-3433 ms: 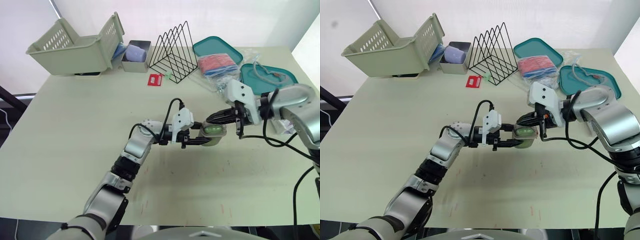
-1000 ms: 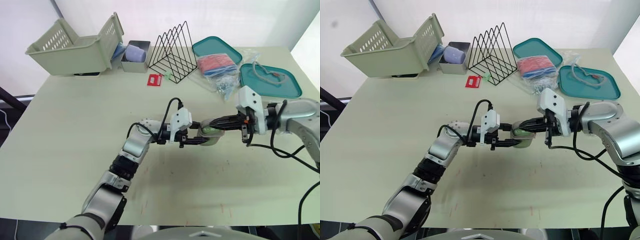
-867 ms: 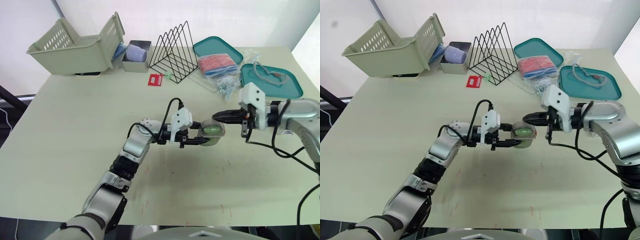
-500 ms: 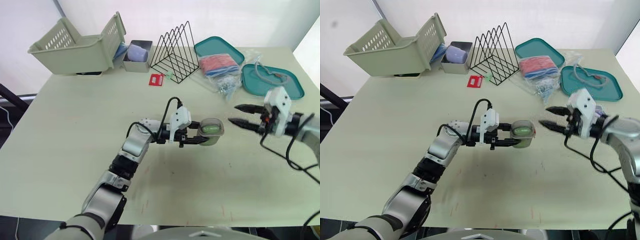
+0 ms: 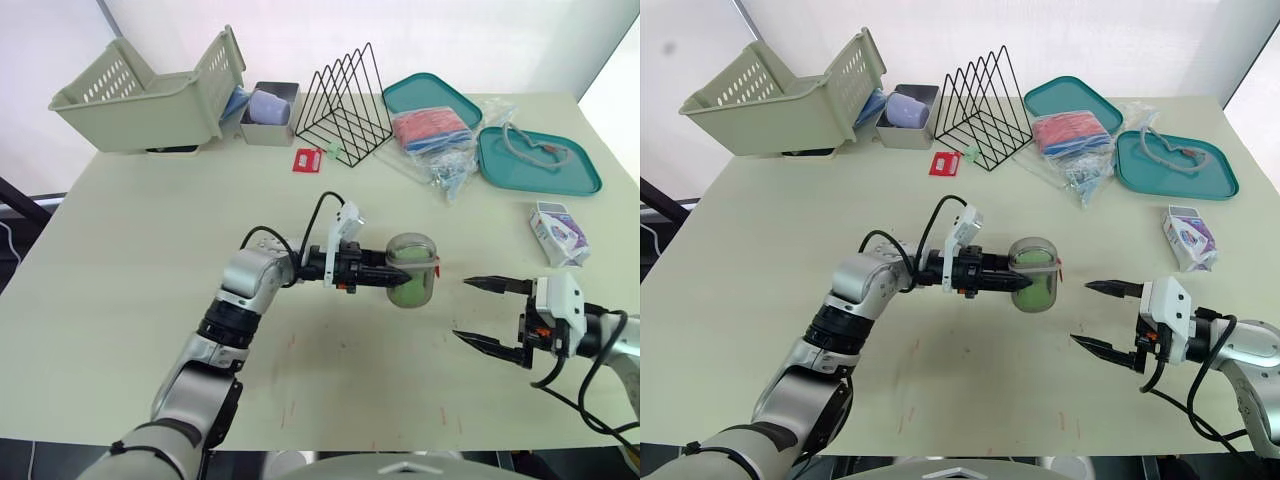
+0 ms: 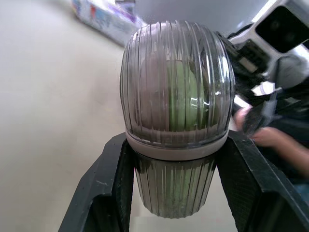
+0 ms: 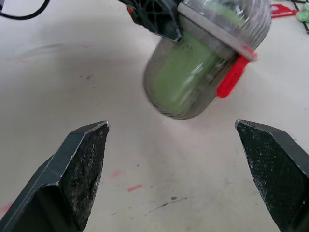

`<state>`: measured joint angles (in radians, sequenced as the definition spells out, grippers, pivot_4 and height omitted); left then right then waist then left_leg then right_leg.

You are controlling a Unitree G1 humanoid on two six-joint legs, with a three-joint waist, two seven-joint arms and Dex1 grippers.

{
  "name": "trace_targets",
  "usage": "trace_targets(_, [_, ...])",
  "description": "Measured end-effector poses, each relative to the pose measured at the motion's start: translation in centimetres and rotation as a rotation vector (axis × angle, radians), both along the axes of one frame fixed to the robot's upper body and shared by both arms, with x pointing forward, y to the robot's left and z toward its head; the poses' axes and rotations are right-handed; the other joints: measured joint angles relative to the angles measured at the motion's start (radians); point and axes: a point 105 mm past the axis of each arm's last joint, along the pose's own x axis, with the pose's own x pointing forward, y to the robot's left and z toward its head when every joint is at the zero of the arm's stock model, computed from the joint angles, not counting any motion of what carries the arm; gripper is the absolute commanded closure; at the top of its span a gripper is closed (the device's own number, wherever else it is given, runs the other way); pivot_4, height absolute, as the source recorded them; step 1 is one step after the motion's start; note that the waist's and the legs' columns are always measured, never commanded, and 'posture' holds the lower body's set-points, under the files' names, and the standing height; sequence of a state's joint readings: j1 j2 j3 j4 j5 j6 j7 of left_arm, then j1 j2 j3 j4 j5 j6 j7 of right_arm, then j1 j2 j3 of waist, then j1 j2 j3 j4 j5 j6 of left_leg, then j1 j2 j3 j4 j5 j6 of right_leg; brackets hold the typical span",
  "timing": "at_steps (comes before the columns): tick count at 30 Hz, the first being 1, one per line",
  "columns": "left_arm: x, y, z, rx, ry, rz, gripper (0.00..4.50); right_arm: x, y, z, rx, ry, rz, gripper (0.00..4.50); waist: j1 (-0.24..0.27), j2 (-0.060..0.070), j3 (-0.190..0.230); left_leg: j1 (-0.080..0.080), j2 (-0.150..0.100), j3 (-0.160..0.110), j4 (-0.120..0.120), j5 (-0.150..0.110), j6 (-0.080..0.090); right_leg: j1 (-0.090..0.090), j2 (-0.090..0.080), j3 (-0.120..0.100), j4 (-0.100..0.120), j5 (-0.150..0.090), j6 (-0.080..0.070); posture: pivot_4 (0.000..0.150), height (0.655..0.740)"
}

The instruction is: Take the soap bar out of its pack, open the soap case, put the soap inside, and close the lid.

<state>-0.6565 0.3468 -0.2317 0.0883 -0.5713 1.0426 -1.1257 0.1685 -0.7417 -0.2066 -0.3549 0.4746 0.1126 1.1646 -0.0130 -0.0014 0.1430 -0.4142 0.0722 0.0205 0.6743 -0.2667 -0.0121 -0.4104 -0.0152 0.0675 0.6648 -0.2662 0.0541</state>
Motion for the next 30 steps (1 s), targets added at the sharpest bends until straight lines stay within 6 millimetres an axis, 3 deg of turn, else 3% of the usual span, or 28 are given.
trace_targets(9, [-0.3,0.7,-0.6,0.120,0.479,0.066,2.53,-0.5,-1.5,-0.9,-0.016,-0.010,-0.027,0.13,0.005,0.000,0.000,0.000,0.000,0.000,0.001,0.000,0.000,0.000,0.000,0.000,0.000,0.000,0.000,0.150,0.7400])
trace_targets(14, [0.2,0.4,-3.3,0.162,0.709,0.138,2.53,-0.2,-1.7,-0.8,-0.018,-0.031,-0.056,0.13,-0.001,0.000,0.000,0.000,0.000,0.000,0.000,0.000,0.000,0.000,0.000,0.000,0.000,0.000,0.000,0.150,0.7400])
trace_targets(22, [-0.1,0.1,-3.2,0.207,0.633,0.114,2.53,0.3,-1.7,-0.4,-0.018,-0.057,-0.065,0.13,0.002,0.000,0.000,0.000,0.000,0.000,0.000,0.001,-0.001,0.001,0.000,0.000,0.000,0.000,0.000,0.150,0.7400])
trace_targets(23, [-0.2,0.1,-3.1,0.211,0.599,0.101,1.52,0.3,-1.7,-0.3,-0.018,-0.058,-0.066,0.00,0.002,0.000,0.000,0.000,0.000,0.000,0.000,0.002,-0.003,0.001,0.000,0.000,0.000,0.000,0.000,0.150,0.7400])
trace_targets(24, [-0.2,0.2,-3.2,0.229,0.574,0.101,1.27,0.4,-1.8,-0.3,-0.017,-0.058,-0.068,0.00,0.002,0.000,0.000,0.000,0.000,0.000,0.000,0.002,-0.004,0.001,0.000,0.000,0.000,0.000,0.000,0.150,0.7400])
trace_targets(26, [-0.5,0.1,-3.1,0.221,0.546,0.076,0.33,0.5,-1.8,-0.4,-0.016,-0.057,-0.072,0.00,0.002,0.000,0.000,0.001,0.000,0.000,0.000,0.002,-0.004,0.001,0.000,0.000,0.000,0.000,0.000,0.150,0.7400])
trace_targets(27, [-0.6,0.0,-2.7,0.207,0.521,0.054,0.04,0.6,-1.9,-0.4,-0.015,-0.055,-0.074,0.00,0.003,0.000,0.000,0.001,0.000,0.000,0.001,0.002,-0.003,0.001,0.000,0.000,0.000,0.000,0.000,0.150,0.7400])
trace_targets(30, [-0.7,0.0,-2.8,0.199,0.491,0.047,0.04,0.7,-1.9,-0.3,-0.015,-0.059,-0.074,0.00,0.006,0.000,-0.001,0.003,-0.001,0.000,0.001,0.000,0.000,0.004,-0.001,0.000,0.000,0.000,0.000,0.150,0.7400])
